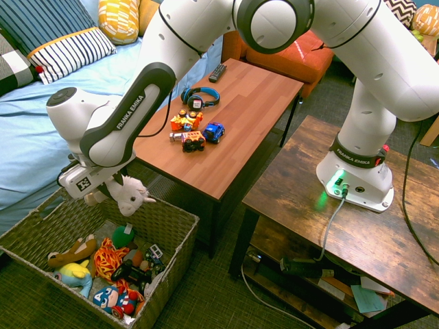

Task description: Put the stuffed toy in the basket

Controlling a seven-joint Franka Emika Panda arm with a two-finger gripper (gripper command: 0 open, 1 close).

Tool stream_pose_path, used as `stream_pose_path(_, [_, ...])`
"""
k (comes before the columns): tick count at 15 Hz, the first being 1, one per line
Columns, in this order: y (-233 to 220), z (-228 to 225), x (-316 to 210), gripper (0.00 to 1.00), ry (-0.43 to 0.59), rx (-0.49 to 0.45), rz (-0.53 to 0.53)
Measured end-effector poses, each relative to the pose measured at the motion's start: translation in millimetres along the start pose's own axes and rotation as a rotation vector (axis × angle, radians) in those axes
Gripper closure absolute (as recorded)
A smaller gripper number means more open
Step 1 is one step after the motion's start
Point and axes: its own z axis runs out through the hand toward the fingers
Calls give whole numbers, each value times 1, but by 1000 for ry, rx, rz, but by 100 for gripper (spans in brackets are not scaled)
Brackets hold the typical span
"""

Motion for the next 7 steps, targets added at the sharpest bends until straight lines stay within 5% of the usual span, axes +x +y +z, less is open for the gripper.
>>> stream_pose_path(7, [-3,-5,5,0,6,5,1])
